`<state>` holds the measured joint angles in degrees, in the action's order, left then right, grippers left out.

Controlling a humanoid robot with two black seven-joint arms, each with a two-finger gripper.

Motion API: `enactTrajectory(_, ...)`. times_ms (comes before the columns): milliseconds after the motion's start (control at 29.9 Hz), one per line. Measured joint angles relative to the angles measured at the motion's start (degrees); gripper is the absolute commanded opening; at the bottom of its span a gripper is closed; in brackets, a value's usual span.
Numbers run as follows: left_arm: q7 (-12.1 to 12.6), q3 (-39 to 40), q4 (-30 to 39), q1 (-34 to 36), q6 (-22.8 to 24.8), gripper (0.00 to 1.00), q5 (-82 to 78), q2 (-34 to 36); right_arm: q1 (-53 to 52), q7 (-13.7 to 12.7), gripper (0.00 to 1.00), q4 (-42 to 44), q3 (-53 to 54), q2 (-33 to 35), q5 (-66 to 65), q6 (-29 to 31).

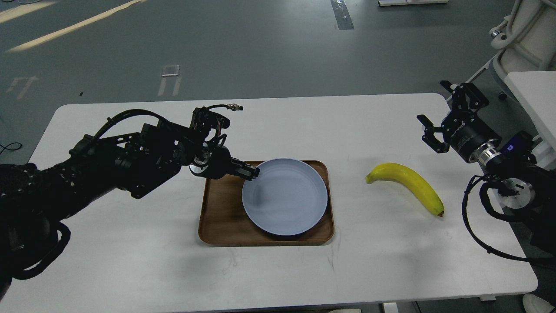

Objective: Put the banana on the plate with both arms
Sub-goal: 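Release the plate and raise the left gripper away from the tray, then reach the right gripper down to the yellow banana and grasp it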

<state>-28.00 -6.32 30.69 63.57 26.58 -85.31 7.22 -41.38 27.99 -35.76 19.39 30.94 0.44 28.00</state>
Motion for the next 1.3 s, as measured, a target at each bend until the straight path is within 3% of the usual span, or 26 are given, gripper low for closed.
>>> enactTrajectory(33, 0.0, 0.0, -0.2, 0.0, -0.2, 0.42, 0.1, -0.4, 0.0, 0.0, 1.0, 0.0, 0.0, 0.0, 0.0, 0.0)
enactTrajectory(67, 0.0, 0.1, -0.3, 0.0, -0.5, 0.64, 0.2, -0.6, 0.0, 0.0, 1.0, 0.0, 0.0, 0.0, 0.0, 0.0)
enactTrajectory(100, 0.0, 0.1, -0.4, 0.0, -0.8, 0.65, 0.2, -0.8, 0.0, 0.0, 1.0, 0.0, 0.0, 0.1, 0.0, 0.0)
enactTrajectory(134, 0.0, 0.1, -0.4, 0.0, -1.2, 0.85, 0.2, -0.9, 0.0, 0.0, 1.0, 0.0, 0.0, 0.3, 0.0, 0.0)
enactTrajectory(234, 0.0, 0.1, -0.5, 0.0, -1.6, 0.95, 0.4, -1.0, -0.1, 0.0, 1.0, 0.0, 0.0, 0.6, 0.0, 0.0)
enactTrajectory(435, 0.0, 1.2, -0.5, 2.6, -1.7, 0.98, 7.5, 1.0, -0.5, 0.0, 1.0, -0.1, 0.0, 1.2, 0.0, 0.0)
enactTrajectory(736, 0.0, 3.7, -0.2, 4.2, -1.2, 0.98, 57.6, 10.4, -0.7, 0.0, 1.0, -0.3, 0.0, 2.6, -0.1, 0.0)
enactTrajectory(903, 0.0, 11.2, 0.3, -2.2, 1.2, 0.98, 74.8, 17.4, -0.7, 0.0, 1.0, -0.7, 0.0, 3.6, -3.0, 0.0)
enactTrajectory(1071, 0.0, 23.7, 0.2, -10.9, 1.4, 0.98, 78.9, 22.1, -3.3, 0.0, 1.0, -2.2, -0.9, 6.6, -19.8, 0.0)
enactTrajectory(1305, 0.0, 26.6, 0.3, -14.1, 1.4, 0.98, 79.0, 23.3, -14.4, 0.0, 1.0, -9.7, -8.0, 13.6, -46.9, 0.0)
